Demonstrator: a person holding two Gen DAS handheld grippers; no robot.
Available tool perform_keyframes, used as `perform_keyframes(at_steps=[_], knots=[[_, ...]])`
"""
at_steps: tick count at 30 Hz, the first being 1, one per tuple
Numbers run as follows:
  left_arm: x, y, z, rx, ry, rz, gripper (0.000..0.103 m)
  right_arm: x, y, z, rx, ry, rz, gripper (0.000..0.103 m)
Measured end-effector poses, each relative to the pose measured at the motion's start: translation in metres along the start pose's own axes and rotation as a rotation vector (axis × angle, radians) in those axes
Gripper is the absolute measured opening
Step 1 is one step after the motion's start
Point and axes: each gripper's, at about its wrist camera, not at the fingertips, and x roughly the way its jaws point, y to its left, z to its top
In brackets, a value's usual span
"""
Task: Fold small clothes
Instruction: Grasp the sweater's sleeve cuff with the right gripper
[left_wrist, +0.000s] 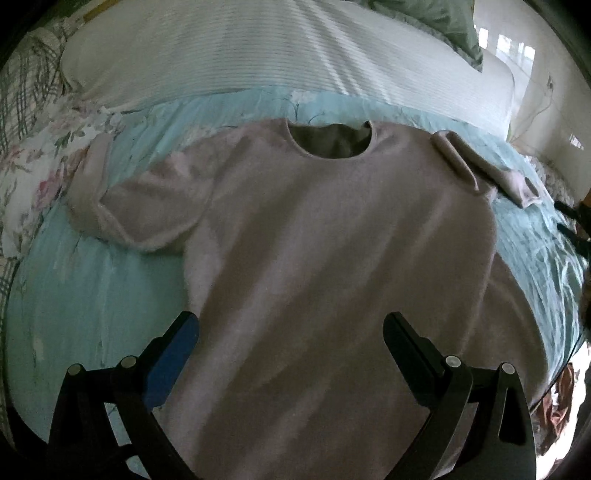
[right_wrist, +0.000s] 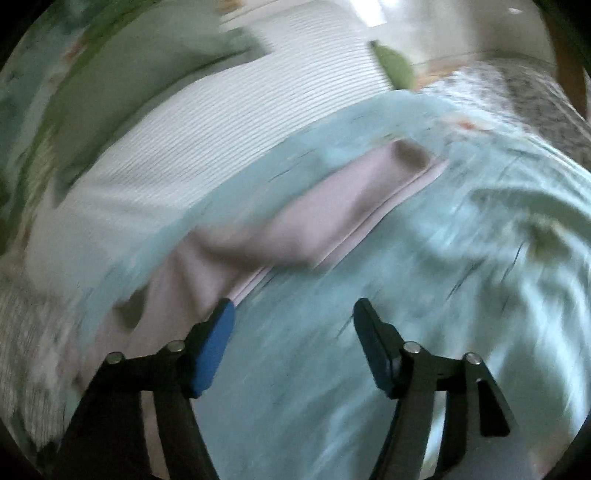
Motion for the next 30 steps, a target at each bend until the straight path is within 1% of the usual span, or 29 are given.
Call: perform_keyframes(at_steps=[3, 4, 6, 8, 10, 11, 12, 14, 15, 18, 20, 22, 26, 29, 30], knots=[[0.012, -0.006, 0.009, 0.012, 0.012, 0.003, 0.1, 0.025, -0.035, 0.036, 0.059, -0.018, -0.07, 0.06], [0.016, -0.008, 0.01, 0.015, 0.016, 0.005, 0.1, 0.036, -0.043, 0.039, 0.089, -0.013, -0.09, 0.058], [0.027, -0.012, 0.013, 0.02, 0.035, 0.012, 0.1, 0.054, -0.068, 0.054, 0.161, -0.012, -0.1, 0.053], [0.038, -0.014, 0.014, 0.019, 0.06, 0.012, 0.1, 0.072, -0.09, 0.066, 0.221, -0.009, -0.133, 0.049], [0.049, -0.017, 0.015, 0.019, 0.085, 0.017, 0.1, 0.091, -0.103, 0.074, 0.264, -0.008, -0.126, 0.043], [0.053, -0.018, 0.015, 0.02, 0.09, 0.018, 0.1, 0.095, -0.107, 0.077, 0.273, -0.016, -0.116, 0.041], [0.056, -0.019, 0.015, 0.021, 0.093, 0.018, 0.1, 0.1, -0.109, 0.082, 0.276, -0.017, -0.11, 0.037], [0.061, -0.02, 0.014, 0.023, 0.102, 0.019, 0.1, 0.106, -0.105, 0.091, 0.253, -0.005, -0.1, 0.022], [0.063, -0.021, 0.014, 0.022, 0.108, 0.018, 0.1, 0.108, -0.099, 0.091, 0.242, -0.001, -0.084, 0.008], [0.067, -0.025, 0.012, 0.029, 0.117, 0.015, 0.1, 0.097, -0.067, 0.089, 0.159, -0.02, -0.018, 0.008], [0.068, -0.026, 0.009, 0.031, 0.129, 0.011, 0.1, 0.088, -0.035, 0.084, 0.068, -0.03, 0.072, 0.008], [0.066, -0.026, 0.007, 0.026, 0.126, -0.004, 0.1, 0.078, 0.003, 0.073, 0.0, -0.019, 0.147, 0.008], [0.059, -0.022, 0.003, 0.014, 0.113, -0.025, 0.1, 0.071, 0.074, 0.04, -0.069, 0.05, 0.308, 0.008], [0.051, -0.016, 0.002, -0.003, 0.096, -0.028, 0.1, 0.07, 0.14, 0.0, -0.094, 0.126, 0.462, 0.008], [0.047, -0.012, 0.001, -0.014, 0.088, -0.032, 0.1, 0.071, 0.154, -0.01, -0.096, 0.148, 0.496, 0.008]])
